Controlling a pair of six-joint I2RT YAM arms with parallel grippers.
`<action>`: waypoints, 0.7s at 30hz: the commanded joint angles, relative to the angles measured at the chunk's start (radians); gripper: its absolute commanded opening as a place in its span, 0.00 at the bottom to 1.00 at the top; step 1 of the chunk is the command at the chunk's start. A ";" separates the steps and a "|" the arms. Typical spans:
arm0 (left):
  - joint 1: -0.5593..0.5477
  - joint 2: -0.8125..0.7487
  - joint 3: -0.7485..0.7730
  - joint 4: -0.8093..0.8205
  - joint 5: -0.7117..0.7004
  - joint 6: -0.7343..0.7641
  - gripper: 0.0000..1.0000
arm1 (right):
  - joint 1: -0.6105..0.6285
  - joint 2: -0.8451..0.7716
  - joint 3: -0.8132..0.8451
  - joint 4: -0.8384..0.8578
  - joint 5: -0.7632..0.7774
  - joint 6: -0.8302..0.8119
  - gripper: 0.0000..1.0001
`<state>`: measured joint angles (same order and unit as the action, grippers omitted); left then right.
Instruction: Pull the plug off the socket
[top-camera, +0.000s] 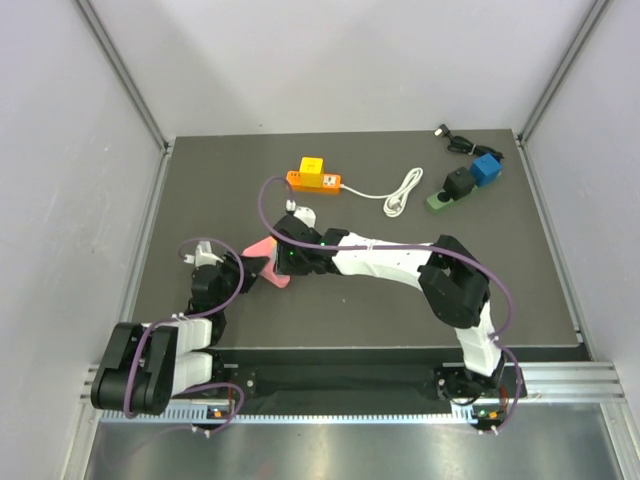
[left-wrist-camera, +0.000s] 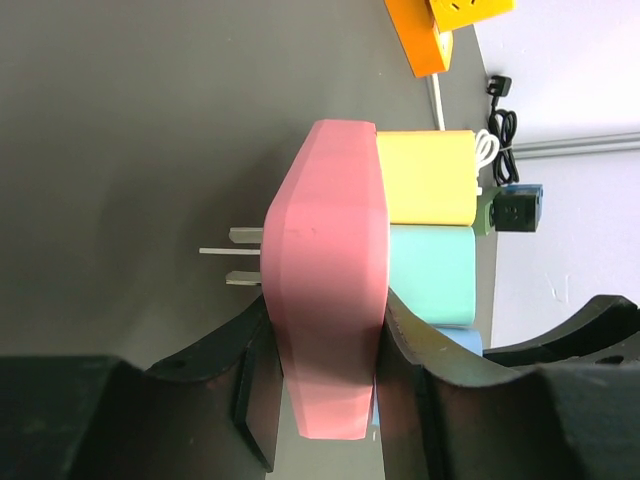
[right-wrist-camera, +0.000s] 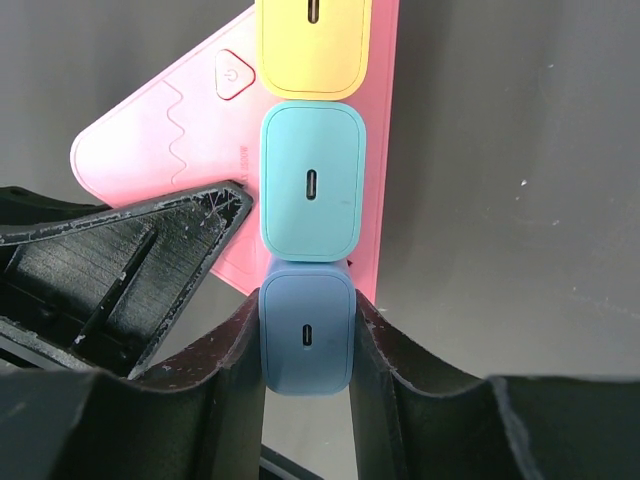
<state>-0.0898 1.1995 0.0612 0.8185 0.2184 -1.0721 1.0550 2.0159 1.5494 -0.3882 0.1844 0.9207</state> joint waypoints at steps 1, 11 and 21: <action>0.028 0.003 -0.113 -0.048 -0.183 0.067 0.00 | -0.042 -0.155 -0.009 -0.026 0.072 -0.022 0.00; 0.028 0.003 -0.112 -0.050 -0.186 0.069 0.00 | -0.082 -0.247 -0.176 0.057 0.023 -0.005 0.00; 0.028 0.005 -0.100 -0.068 -0.180 0.080 0.00 | -0.089 -0.269 -0.195 0.031 0.043 -0.087 0.00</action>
<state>-0.0669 1.1999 0.0544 0.8036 0.0795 -1.0245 0.9684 1.8030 1.3693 -0.3630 0.1928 0.8925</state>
